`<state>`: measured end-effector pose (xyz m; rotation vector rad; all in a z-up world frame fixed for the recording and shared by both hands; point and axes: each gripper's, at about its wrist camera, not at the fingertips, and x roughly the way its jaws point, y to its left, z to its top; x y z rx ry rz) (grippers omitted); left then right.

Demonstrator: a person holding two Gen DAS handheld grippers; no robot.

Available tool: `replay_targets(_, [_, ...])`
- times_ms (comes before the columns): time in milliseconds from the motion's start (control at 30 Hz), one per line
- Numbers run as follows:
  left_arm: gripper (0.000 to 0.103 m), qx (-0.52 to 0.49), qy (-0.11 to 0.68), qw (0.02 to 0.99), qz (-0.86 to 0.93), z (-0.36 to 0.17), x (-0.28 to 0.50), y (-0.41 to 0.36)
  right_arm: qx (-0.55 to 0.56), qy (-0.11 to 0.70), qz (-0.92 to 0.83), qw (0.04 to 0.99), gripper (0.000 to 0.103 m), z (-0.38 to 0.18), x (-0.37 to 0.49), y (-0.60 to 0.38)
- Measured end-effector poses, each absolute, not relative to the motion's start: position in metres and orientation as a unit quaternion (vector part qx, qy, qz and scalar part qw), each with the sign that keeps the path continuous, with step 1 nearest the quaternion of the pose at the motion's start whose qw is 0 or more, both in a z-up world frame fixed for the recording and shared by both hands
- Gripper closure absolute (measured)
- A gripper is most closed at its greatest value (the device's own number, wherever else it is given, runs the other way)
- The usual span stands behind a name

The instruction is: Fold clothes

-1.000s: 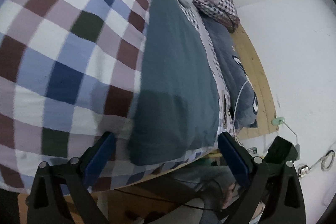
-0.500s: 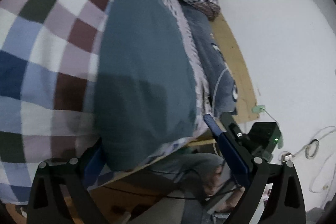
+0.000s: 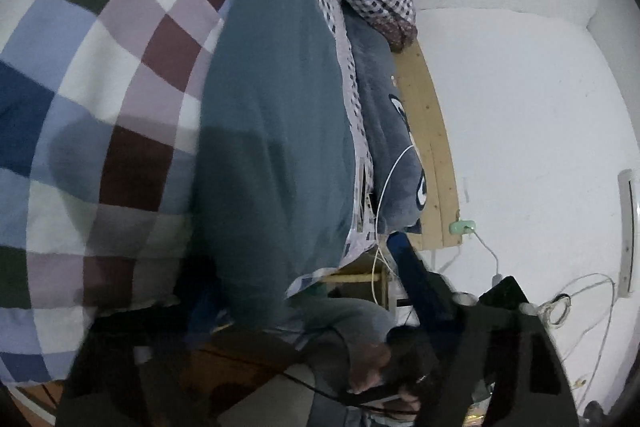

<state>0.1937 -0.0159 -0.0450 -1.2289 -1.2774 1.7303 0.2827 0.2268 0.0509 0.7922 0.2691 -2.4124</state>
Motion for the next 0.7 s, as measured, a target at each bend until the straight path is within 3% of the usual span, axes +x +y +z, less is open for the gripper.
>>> replay_targets(67, [0.067,-0.477,-0.491,0.310,0.659,-0.049,0.195,-0.019,0.296,0.108,-0.902,0.293,0.007,0.049,0.285,0.224])
replay_targets(167, [0.081,-0.486,-0.505,0.291,0.652,-0.056,0.196,-0.024,0.296,0.119,-0.900,0.298,0.007,0.047,0.288,0.219])
replay_targets(467, [0.088,-0.448,-0.518,0.325,0.652,-0.038,0.203,-0.029,0.250,0.294,-0.874,0.295,0.007,0.025,0.313,0.175])
replay_targets(700, [0.089,-0.449,-0.519,0.330,0.648,-0.039,0.206,-0.025,0.164,0.401,-0.880,0.191,0.008,0.008,0.310,0.155])
